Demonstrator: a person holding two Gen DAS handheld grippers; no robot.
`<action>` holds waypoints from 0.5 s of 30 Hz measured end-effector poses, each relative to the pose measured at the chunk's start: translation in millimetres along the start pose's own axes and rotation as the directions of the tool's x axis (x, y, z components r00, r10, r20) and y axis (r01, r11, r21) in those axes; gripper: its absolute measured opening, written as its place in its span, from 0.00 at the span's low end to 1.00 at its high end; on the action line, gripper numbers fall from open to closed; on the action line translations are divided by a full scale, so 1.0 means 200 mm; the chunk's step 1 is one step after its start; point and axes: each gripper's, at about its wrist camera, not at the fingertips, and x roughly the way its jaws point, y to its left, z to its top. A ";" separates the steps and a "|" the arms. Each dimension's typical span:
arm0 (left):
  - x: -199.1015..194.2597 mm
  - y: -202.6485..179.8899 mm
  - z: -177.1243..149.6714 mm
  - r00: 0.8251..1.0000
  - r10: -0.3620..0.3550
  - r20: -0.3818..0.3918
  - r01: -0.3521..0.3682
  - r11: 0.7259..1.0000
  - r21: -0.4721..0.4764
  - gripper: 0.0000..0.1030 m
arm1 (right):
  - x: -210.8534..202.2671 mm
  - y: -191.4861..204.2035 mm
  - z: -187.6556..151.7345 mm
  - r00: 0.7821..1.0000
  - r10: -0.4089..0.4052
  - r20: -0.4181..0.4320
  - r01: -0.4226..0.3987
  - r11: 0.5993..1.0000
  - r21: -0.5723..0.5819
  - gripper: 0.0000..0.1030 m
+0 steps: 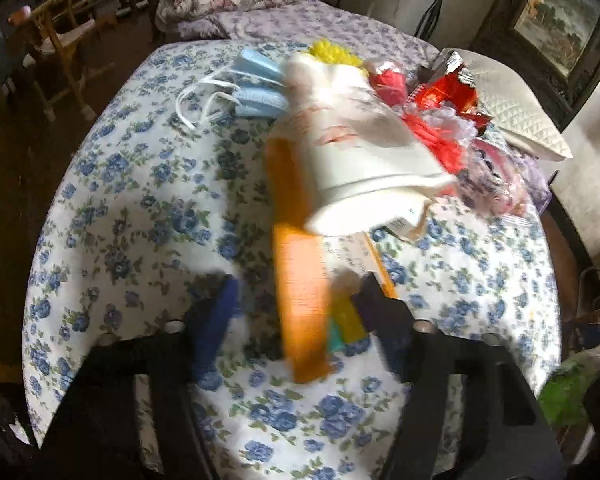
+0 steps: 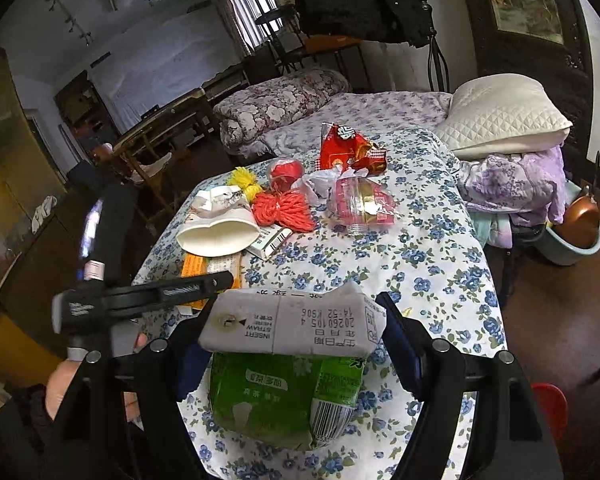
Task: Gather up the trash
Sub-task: 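Grasp the orange box with the left tool and lift it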
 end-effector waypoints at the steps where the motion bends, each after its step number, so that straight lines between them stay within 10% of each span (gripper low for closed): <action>1: 0.00 0.00 0.00 1.000 0.009 0.006 -0.009 1.000 0.005 0.40 | 0.00 0.00 0.00 1.000 0.003 -0.001 -0.003 1.000 0.001 0.73; 3: 0.00 0.01 0.01 1.000 -0.026 0.004 0.027 1.000 -0.015 0.18 | 0.00 0.00 -0.01 1.000 0.008 -0.003 -0.008 1.000 0.005 0.73; 15: -0.33 0.02 -0.12 0.990 -0.057 0.130 0.059 0.998 -0.015 0.16 | -0.03 0.02 0.00 1.000 -0.008 0.007 0.008 1.000 0.003 0.73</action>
